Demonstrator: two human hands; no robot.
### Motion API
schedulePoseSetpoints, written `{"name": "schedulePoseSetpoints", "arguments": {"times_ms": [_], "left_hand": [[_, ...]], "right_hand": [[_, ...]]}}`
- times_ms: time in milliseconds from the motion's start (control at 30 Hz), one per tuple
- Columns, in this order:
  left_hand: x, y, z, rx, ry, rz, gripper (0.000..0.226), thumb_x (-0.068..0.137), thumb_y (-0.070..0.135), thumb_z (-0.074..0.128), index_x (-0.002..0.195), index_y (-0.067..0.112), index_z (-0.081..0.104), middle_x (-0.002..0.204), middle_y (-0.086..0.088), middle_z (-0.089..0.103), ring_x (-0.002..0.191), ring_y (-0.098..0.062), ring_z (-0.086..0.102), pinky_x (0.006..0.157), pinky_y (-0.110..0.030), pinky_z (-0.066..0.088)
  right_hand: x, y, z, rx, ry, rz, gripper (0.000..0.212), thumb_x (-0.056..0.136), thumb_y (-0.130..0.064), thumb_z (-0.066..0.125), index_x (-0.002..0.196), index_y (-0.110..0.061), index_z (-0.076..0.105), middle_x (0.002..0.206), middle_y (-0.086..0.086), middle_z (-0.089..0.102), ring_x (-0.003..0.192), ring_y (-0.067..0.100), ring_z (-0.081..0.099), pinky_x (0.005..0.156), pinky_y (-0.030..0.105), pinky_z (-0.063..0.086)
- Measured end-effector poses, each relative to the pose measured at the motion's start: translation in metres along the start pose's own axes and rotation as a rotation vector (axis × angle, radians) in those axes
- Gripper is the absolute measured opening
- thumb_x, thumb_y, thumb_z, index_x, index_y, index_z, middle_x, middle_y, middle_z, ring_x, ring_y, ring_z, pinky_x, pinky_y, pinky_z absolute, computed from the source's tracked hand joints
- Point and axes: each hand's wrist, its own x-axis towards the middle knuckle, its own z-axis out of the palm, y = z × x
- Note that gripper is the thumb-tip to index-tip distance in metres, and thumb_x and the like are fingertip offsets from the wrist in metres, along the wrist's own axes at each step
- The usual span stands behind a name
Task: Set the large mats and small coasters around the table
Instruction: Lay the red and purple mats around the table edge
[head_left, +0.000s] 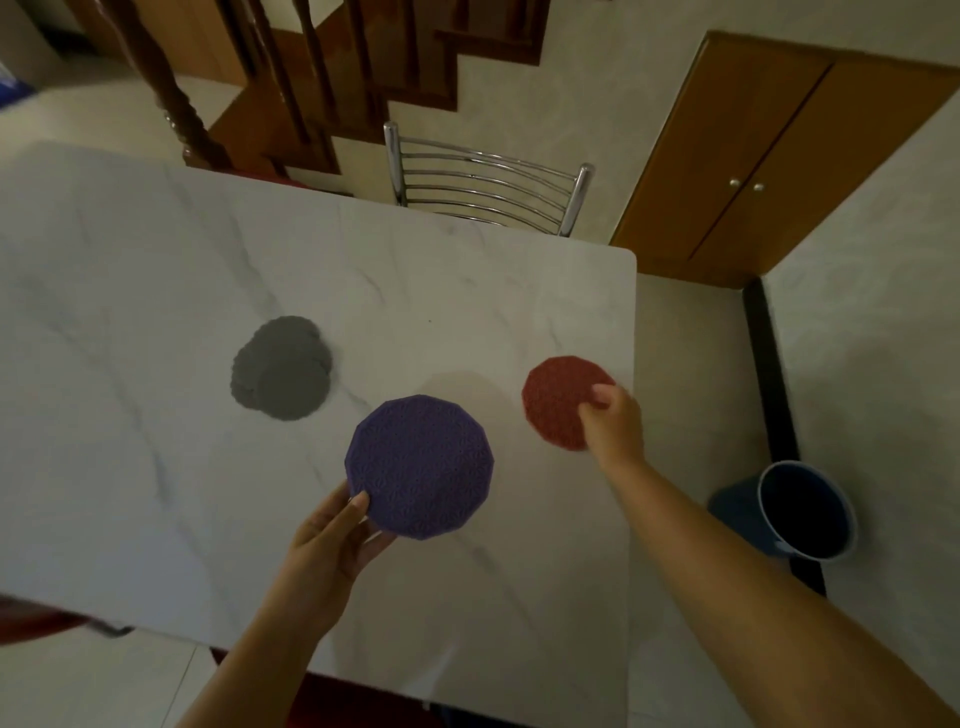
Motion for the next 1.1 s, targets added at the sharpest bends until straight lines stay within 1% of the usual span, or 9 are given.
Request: {"name": "schedulePoseSetpoints", "arguments": {"times_ms": [100,233,367,467,567,767,833,967,1100], "left_hand": [[-0.001,0.003,0.000,0.002,-0.029,0.004,0.031,0.086,0.011,0.052,0.107,0.019,0.073,0.110,-0.005,0.073,0.089,-0.019,0.072,0.071,-0.032,0.060],[-0.005,0.011,-0.006,0.013,-0.052,0.009,0.031,0.083,0.014,0.054,0.107,0.019,0.074,0.111,-0.005,0.073,0.089,-0.019,0.072,0.070,-0.031,0.060],[-0.011,0.023,-0.021,0.035,-0.083,0.008,0.034,0.083,0.015,0.054,0.113,0.017,0.069,0.113,-0.008,0.072,0.092,-0.022,0.072,0.071,-0.032,0.060],[-0.014,0.035,-0.034,0.050,-0.109,-0.002,0.034,0.083,0.014,0.054,0.114,0.016,0.067,0.113,-0.008,0.072,0.093,-0.023,0.072,0.070,-0.033,0.060],[-0.016,0.055,-0.056,0.075,-0.162,-0.026,0.036,0.085,0.014,0.053,0.119,0.016,0.063,0.117,-0.007,0.071,0.100,-0.026,0.069,0.073,-0.034,0.060],[-0.017,0.095,-0.109,0.130,-0.238,-0.130,0.036,0.084,0.015,0.055,0.120,0.016,0.063,0.119,-0.007,0.070,0.103,-0.028,0.068,0.072,-0.033,0.060],[-0.016,0.108,-0.124,0.151,-0.259,-0.144,0.039,0.084,0.017,0.056,0.122,0.016,0.062,0.118,-0.008,0.070,0.102,-0.028,0.068,0.073,-0.034,0.060],[-0.017,0.129,-0.149,0.172,-0.267,-0.140,0.041,0.084,0.020,0.055,0.124,0.014,0.059,0.115,-0.007,0.071,0.098,-0.025,0.070,0.072,-0.031,0.059],[-0.022,0.139,-0.164,0.156,-0.253,-0.114,0.036,0.086,0.017,0.054,0.122,0.017,0.061,0.116,-0.005,0.071,0.098,-0.024,0.070,0.074,-0.033,0.060]], "right_hand": [[-0.062,-0.029,0.017,0.227,-0.305,-0.192,0.032,0.092,-0.013,0.056,0.122,-0.005,0.058,0.120,0.010,0.060,0.109,0.021,0.057,0.082,0.006,0.041],[-0.121,-0.040,0.037,0.133,-0.512,-0.310,0.046,0.092,-0.030,0.055,0.134,-0.011,0.049,0.142,0.003,0.044,0.131,0.014,0.041,0.109,0.026,0.032],[-0.141,-0.046,0.048,0.037,-0.375,-0.302,0.059,0.093,-0.028,0.054,0.143,-0.007,0.033,0.142,0.010,0.043,0.131,0.022,0.042,0.109,0.038,0.035],[-0.158,-0.051,0.058,0.046,-0.350,-0.286,0.052,0.092,-0.032,0.053,0.140,-0.015,0.040,0.135,0.001,0.049,0.124,0.016,0.048,0.104,0.033,0.040],[-0.180,-0.062,0.069,0.193,-0.259,-0.278,0.033,0.089,-0.030,0.060,0.121,-0.022,0.057,0.109,-0.016,0.060,0.101,0.002,0.058,0.086,0.019,0.048],[-0.224,-0.080,0.107,0.371,-0.097,-0.086,0.014,0.085,-0.016,0.066,0.096,-0.012,0.059,0.089,-0.011,0.063,0.081,-0.003,0.060,0.064,0.004,0.046],[-0.235,-0.086,0.116,0.393,-0.085,-0.039,0.014,0.085,-0.016,0.065,0.096,-0.010,0.060,0.090,-0.006,0.064,0.081,0.003,0.061,0.067,0.008,0.048],[-0.251,-0.097,0.126,0.535,-0.092,0.065,0.008,0.087,-0.012,0.062,0.084,-0.018,0.060,0.088,0.003,0.067,0.085,0.018,0.064,0.082,0.037,0.053],[-0.257,-0.092,0.114,0.732,-0.003,0.182,0.006,0.087,-0.010,0.062,0.090,-0.015,0.062,0.093,0.009,0.069,0.081,0.019,0.067,0.071,0.036,0.057]]}}
